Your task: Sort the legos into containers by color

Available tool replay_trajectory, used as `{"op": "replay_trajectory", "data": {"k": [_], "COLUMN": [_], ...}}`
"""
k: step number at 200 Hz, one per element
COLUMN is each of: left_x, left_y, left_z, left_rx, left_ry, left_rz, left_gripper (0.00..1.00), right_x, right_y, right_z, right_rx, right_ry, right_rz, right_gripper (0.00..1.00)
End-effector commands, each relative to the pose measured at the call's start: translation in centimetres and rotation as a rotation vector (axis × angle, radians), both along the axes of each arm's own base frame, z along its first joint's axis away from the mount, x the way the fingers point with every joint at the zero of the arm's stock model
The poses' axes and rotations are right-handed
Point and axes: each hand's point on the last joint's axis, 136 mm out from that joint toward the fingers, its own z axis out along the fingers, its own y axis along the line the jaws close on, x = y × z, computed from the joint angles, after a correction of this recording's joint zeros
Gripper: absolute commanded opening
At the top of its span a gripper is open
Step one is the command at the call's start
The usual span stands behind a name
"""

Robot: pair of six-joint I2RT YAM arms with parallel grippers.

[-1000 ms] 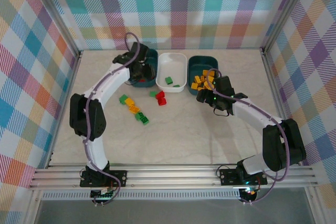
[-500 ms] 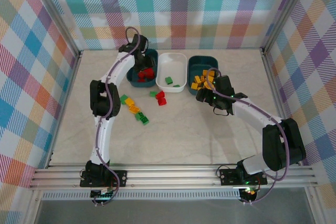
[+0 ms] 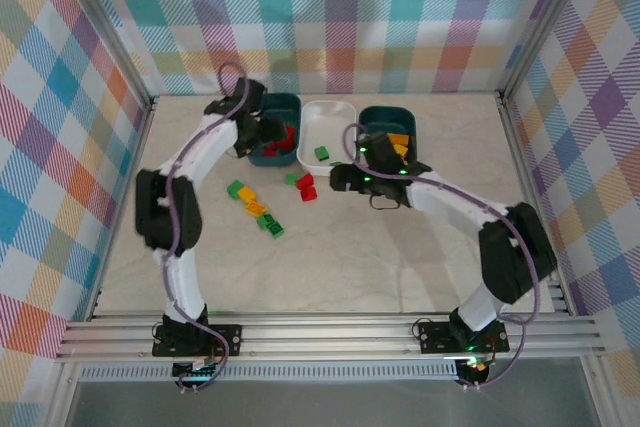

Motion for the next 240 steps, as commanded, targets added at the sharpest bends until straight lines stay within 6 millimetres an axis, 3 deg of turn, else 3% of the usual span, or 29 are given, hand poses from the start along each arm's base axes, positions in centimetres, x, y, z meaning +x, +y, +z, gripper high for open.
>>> {"op": "replay_trajectory", "data": {"k": [1, 40, 63, 85, 112, 146, 197, 240], "left_x": [-3.2, -10.3, -13.0, -14.5, -15.1, -14.5, -13.8, -14.0], "left_y": [2.2, 6.1, 8.3, 8.1, 7.9, 7.7, 7.4, 7.8], "left_z": [0.0, -3.0, -4.2, -5.9, -6.9, -6.1, -5.8, -5.7], "left_rx": [-0.033, 0.038, 0.051, -0.001, -0.005, -0.017, -0.020, 0.001], "left_ry": [-0.048, 0.017, 0.040, 0.083, 0.119, 0.096, 0.093, 0.091], "left_rz": [0.125, 0.214, 0.291, 0.297, 0.286, 0.279, 0.270, 0.267], "left_gripper": [0.89, 0.93, 0.97, 0.97, 0.97, 0.97, 0.97, 0.97], "right_x": [-0.7, 1.0, 2.0, 2.4, 2.7, 2.1, 1.5, 1.4], "right_y": [3.2, 5.7, 6.6, 7.2, 7.4, 8.1, 9.7, 9.4], "right_z": [-1.3, -4.3, -6.3, -8.4, -10.7, -11.6, -11.9, -10.4], "right_rx": [-0.058, -0.097, -0.132, -0.169, -0.214, -0.210, -0.184, -0.161], "right_ry": [0.019, 0.065, 0.084, 0.107, 0.134, 0.153, 0.169, 0.131], "right_rz": [0.088, 0.098, 0.107, 0.116, 0.120, 0.136, 0.158, 0.136], "right_gripper": [0.83, 0.83, 0.80, 0.78, 0.75, 0.66, 0.47, 0.40]}}
